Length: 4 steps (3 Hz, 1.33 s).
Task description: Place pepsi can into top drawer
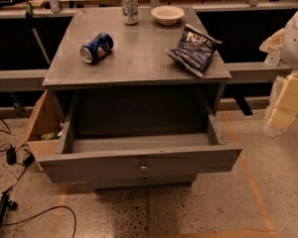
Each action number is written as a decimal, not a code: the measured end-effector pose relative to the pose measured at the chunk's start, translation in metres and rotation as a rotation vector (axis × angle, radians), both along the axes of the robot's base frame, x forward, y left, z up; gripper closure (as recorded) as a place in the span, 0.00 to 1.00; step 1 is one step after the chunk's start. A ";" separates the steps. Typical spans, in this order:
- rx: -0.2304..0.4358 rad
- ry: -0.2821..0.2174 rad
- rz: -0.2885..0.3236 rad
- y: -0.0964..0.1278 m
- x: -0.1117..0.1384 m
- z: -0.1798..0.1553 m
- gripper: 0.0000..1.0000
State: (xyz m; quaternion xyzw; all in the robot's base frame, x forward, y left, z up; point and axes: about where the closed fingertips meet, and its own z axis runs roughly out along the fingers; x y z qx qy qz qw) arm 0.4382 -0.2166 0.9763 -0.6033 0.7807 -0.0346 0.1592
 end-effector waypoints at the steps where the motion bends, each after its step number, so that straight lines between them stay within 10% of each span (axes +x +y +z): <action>1: 0.000 0.000 0.000 0.000 0.000 0.000 0.00; 2: -0.066 0.019 0.105 0.022 0.019 -0.002 0.00; 4: -0.361 0.033 0.524 0.140 0.091 -0.034 0.00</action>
Offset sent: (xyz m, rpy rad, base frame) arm 0.0698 0.0752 -0.0100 -0.2497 0.0987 0.3858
